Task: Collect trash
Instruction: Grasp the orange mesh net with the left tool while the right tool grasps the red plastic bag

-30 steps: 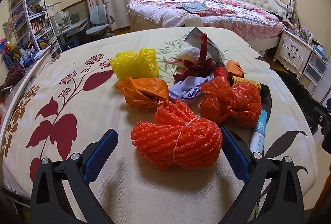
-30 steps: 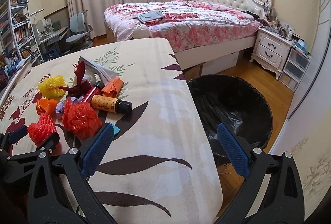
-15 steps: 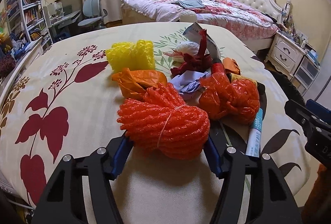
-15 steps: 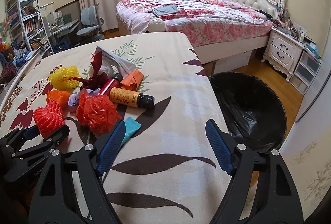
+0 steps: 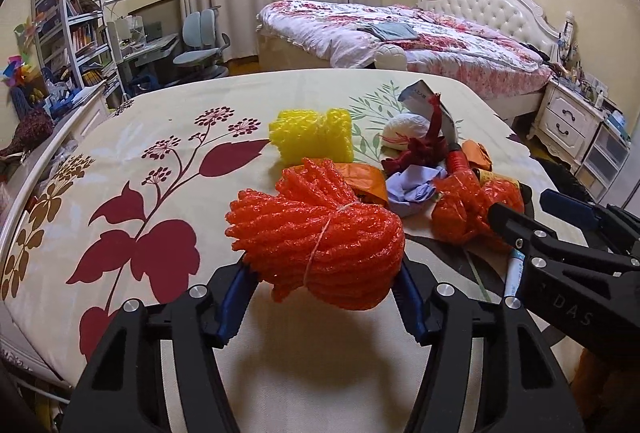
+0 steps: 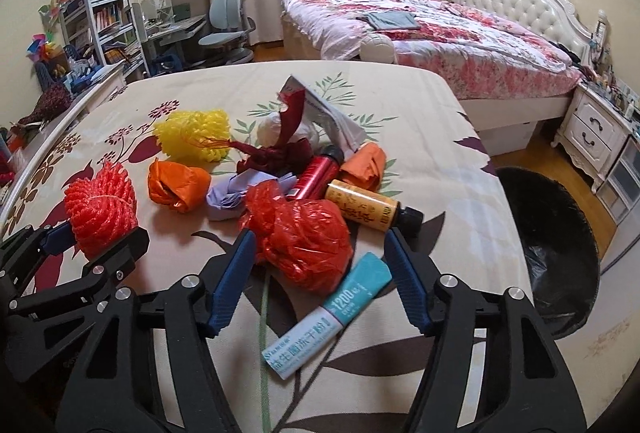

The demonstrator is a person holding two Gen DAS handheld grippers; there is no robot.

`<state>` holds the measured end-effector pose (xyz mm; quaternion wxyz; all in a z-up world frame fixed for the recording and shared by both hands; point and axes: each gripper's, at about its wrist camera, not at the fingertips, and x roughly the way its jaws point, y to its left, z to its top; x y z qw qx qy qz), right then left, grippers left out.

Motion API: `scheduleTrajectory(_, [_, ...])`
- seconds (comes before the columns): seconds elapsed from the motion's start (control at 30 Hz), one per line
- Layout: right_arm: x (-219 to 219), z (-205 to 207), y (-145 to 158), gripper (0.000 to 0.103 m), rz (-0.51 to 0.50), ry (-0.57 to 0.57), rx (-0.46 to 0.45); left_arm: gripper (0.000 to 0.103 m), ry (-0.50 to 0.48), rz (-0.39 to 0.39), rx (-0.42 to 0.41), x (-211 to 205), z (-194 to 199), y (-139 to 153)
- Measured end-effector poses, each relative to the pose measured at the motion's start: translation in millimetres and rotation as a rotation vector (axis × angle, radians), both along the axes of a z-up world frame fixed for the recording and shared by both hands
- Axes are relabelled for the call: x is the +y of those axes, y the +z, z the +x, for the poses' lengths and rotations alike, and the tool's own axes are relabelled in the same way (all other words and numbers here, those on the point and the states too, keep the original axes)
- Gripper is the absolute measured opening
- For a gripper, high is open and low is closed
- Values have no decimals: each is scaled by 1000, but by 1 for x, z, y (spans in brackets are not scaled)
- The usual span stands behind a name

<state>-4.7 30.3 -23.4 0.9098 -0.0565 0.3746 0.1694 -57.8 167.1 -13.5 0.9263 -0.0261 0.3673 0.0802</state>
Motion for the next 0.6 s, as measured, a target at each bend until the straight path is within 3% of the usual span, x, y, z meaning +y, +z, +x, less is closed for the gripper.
scheduleTrajectory(0.13, [10, 3, -10, 43, -9, 31, 39, 61, 15, -7, 5, 7, 1, -4])
scheduleTrajectory(0.6, [0, -8, 7, 41, 0, 15, -17, 61, 2, -10, -21, 3, -2, 4])
